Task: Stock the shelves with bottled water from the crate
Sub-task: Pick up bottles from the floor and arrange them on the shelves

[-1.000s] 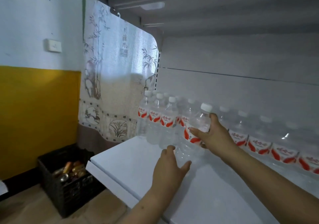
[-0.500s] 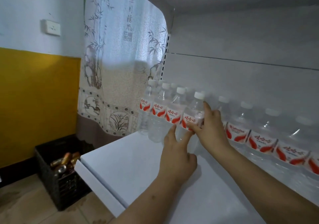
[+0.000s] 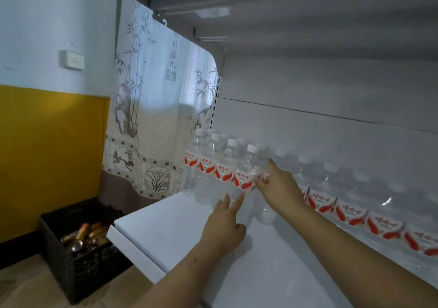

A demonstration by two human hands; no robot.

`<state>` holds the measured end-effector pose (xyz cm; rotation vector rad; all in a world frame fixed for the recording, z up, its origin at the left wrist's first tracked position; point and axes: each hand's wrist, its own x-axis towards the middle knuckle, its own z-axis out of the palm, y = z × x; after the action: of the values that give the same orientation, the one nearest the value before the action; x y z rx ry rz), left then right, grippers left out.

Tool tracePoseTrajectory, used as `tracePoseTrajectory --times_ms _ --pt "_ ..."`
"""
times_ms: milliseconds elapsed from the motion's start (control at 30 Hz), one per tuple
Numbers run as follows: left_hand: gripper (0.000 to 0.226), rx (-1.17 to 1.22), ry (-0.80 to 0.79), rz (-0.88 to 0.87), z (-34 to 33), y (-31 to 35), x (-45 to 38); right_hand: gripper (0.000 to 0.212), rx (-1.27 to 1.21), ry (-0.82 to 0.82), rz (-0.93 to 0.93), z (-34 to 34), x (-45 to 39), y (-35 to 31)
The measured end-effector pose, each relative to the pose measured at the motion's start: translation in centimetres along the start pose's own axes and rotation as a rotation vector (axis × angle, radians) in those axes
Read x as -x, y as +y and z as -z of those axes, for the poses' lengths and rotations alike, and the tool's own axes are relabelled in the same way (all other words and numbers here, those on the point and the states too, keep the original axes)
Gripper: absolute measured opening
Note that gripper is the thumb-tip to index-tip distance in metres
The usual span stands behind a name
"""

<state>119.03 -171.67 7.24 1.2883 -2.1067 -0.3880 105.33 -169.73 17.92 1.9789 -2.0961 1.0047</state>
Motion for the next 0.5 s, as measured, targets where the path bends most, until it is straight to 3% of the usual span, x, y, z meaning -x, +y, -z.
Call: tracePoseTrajectory --times_ms 167,500 --pt "0.066 -0.024 0.022 -0.035 1.4 4.4 4.2 0.072 0.105 0.021 0.000 6.0 3.8 0.6" --pt "0.061 0.134 -0.029 -0.463 0.1 19.5 15.4 0.075 0.195 0.152 -0.177 20.9 16.1 7.0"
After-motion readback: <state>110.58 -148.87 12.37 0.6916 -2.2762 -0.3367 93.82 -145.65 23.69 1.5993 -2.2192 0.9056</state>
